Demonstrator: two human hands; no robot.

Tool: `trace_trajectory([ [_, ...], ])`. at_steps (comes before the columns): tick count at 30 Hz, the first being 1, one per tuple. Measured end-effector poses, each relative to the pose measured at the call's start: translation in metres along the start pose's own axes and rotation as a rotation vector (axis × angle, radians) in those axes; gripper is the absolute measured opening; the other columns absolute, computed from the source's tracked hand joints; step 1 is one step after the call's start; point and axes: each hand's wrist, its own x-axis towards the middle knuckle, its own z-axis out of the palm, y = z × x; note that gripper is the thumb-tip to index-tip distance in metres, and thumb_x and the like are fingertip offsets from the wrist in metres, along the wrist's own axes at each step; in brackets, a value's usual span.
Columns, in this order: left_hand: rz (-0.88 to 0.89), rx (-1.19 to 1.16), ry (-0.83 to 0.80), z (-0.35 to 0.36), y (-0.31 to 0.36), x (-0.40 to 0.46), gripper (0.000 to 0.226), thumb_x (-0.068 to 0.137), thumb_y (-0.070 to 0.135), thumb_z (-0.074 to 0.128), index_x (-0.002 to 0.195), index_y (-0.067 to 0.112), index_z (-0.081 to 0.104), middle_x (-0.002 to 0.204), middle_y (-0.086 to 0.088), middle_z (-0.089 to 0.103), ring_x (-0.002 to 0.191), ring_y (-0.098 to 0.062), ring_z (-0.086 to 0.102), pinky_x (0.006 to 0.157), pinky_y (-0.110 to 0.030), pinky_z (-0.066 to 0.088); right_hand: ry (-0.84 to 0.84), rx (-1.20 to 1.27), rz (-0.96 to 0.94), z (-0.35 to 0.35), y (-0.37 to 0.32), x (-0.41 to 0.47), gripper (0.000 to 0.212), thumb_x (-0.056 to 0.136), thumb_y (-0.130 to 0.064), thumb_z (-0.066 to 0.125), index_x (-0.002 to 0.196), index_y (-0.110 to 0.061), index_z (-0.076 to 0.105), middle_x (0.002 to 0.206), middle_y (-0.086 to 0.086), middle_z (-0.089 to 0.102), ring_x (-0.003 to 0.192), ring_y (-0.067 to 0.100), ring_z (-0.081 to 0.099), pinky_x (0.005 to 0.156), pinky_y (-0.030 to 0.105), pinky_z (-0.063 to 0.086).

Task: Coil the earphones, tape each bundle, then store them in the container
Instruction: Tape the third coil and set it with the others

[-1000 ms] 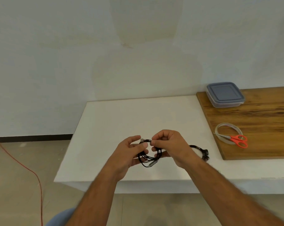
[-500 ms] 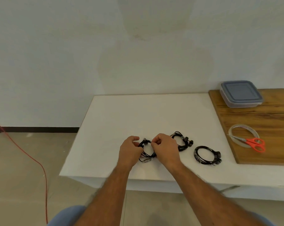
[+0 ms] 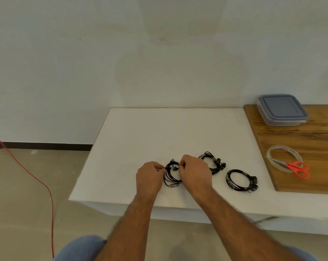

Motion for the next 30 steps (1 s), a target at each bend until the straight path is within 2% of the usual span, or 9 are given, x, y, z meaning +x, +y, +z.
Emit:
trace_trajectory([
  [4,0.003,0.007,0.017,0.002,0.003,-0.001,0.022,0.09,0.034,0.062,0.098,0.017,0.073,0.082,0.009,0.068,0.074,-0.008,0.062,0.063,-0.018,0.042,-0.015,-0.06,-0.019,0.001,0.001,0.001,0.022,0.096,-0.017,0.043,0.101,-0.018,0.064,0.091,-0.001,0.067,0.082,0.019,0.06,0.063,0.03,0.045],
  [7,0.0,0.004,0.006,0.004,0.003,-0.001,0.032,0.086,0.038,0.067,0.109,0.016,0.069,0.095,0.005,0.071,0.081,-0.006,0.06,0.06,-0.012,0.036,-0.007,0.021,-0.046,0.002,0.002,0.001,0.023,0.097,-0.021,0.046,0.112,-0.02,0.064,0.101,-0.001,0.07,0.093,0.019,0.062,0.073,0.03,0.047],
  [9,-0.016,0.002,-0.004,0.003,0.003,-0.001,0.039,0.085,0.035,0.069,0.118,0.015,0.065,0.103,0.002,0.071,0.085,-0.008,0.059,0.066,-0.016,0.038,0.011,0.074,-0.072,0.001,0.002,0.001,0.026,0.097,-0.024,0.048,0.118,-0.021,0.064,0.106,-0.002,0.07,0.099,0.017,0.062,0.08,0.029,0.048],
  [12,-0.044,-0.026,-0.007,0.001,0.003,-0.001,0.047,0.085,0.029,0.071,0.128,0.015,0.057,0.107,-0.001,0.069,0.086,-0.01,0.056,0.075,-0.021,0.038,0.042,0.132,-0.103,-0.001,0.002,0.002,0.023,0.096,-0.024,0.051,0.112,-0.021,0.068,0.104,-0.005,0.071,0.095,0.015,0.064,0.08,0.029,0.05],
  [17,-0.063,-0.088,0.015,-0.004,0.004,-0.001,0.041,0.083,0.029,0.071,0.121,0.019,0.062,0.1,0.002,0.071,0.085,-0.015,0.067,0.08,-0.029,0.052,0.104,0.275,-0.14,-0.002,-0.003,0.001,0.016,0.094,-0.02,0.056,0.098,-0.02,0.072,0.093,-0.008,0.072,0.08,0.01,0.062,0.074,0.028,0.051],
  [19,-0.054,-0.115,0.035,-0.008,0.004,-0.002,0.037,0.082,0.03,0.071,0.117,0.02,0.064,0.095,0.005,0.071,0.082,-0.017,0.069,0.083,-0.037,0.056,0.119,0.316,-0.132,-0.003,-0.006,0.001,0.015,0.094,-0.02,0.057,0.096,-0.02,0.072,0.091,-0.008,0.071,0.078,0.009,0.061,0.073,0.026,0.049],
  [21,-0.042,-0.116,0.048,-0.011,0.004,-0.003,0.036,0.081,0.03,0.072,0.115,0.021,0.064,0.093,0.005,0.071,0.08,-0.018,0.069,0.083,-0.039,0.056,0.102,0.319,-0.108,-0.004,-0.006,0.001,0.016,0.093,-0.019,0.057,0.095,-0.019,0.072,0.091,-0.008,0.071,0.079,0.009,0.062,0.073,0.026,0.049],
  [25,-0.041,-0.094,0.025,-0.007,0.001,-0.005,0.034,0.079,0.029,0.074,0.111,0.02,0.066,0.092,0.004,0.071,0.079,-0.015,0.068,0.081,-0.033,0.056,0.002,0.181,-0.049,-0.001,-0.002,-0.001,0.02,0.092,-0.019,0.051,0.094,-0.02,0.071,0.09,-0.006,0.072,0.084,0.013,0.064,0.071,0.03,0.052],
  [30,-0.016,-0.027,0.01,0.002,0.0,-0.006,0.019,0.083,0.027,0.072,0.101,0.021,0.07,0.082,0.012,0.064,0.073,-0.006,0.062,0.059,-0.013,0.039,-0.014,0.04,-0.01,-0.001,0.002,-0.002,0.022,0.093,-0.019,0.046,0.098,-0.021,0.068,0.093,-0.003,0.07,0.086,0.016,0.062,0.065,0.029,0.05],
])
